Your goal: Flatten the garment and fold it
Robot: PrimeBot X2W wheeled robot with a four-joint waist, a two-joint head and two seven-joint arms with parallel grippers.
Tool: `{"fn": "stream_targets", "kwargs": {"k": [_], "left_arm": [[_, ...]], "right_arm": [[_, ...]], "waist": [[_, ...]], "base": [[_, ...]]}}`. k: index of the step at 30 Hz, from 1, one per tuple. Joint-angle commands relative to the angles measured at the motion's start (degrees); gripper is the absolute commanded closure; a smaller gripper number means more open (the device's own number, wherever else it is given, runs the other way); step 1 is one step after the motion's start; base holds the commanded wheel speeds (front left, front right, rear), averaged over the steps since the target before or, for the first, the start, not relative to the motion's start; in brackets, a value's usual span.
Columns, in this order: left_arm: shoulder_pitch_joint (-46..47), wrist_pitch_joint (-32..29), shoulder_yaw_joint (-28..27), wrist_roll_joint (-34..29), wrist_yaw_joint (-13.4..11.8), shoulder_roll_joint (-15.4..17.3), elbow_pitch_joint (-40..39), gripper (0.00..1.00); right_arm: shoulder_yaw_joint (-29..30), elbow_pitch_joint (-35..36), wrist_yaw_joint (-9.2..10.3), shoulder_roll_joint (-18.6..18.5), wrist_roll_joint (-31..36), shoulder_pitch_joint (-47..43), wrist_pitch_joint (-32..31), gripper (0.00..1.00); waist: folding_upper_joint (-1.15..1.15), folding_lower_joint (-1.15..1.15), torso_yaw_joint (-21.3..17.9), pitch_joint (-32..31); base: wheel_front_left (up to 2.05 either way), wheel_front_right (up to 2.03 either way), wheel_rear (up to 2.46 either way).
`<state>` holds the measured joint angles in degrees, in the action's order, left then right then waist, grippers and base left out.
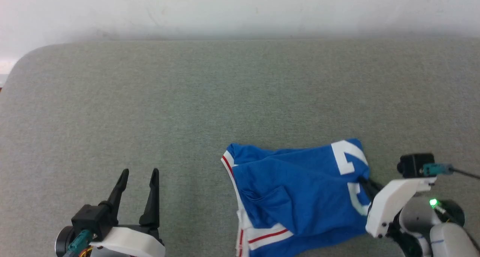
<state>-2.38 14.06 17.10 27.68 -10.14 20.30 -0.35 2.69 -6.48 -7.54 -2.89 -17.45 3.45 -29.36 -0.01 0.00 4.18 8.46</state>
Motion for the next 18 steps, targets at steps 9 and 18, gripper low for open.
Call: {"fn": "stream_targets", "kwargs": {"k": [9,18], "left_arm": [[2.72,-0.49,-0.95,-1.28,-0.99,1.77,-3.42,0.0],[7.33,0.3,-3.88,-3.31,-3.61,1.61,-9.85,0.0]], "right_arm": [[1.38,3.24,0.05,-7.86,4.37,10.23,-5.53,1.0],[2.98,5.94,0.05,-21.77,4.99,18.93,-11.21,1.0]], "waist": [[0.01,0.0,-5.32,4.29],[0.01,0.0,-9.6,11.61]], "base": [[0.0,0.0,0.0],[0.0,0.0,0.0]]}}
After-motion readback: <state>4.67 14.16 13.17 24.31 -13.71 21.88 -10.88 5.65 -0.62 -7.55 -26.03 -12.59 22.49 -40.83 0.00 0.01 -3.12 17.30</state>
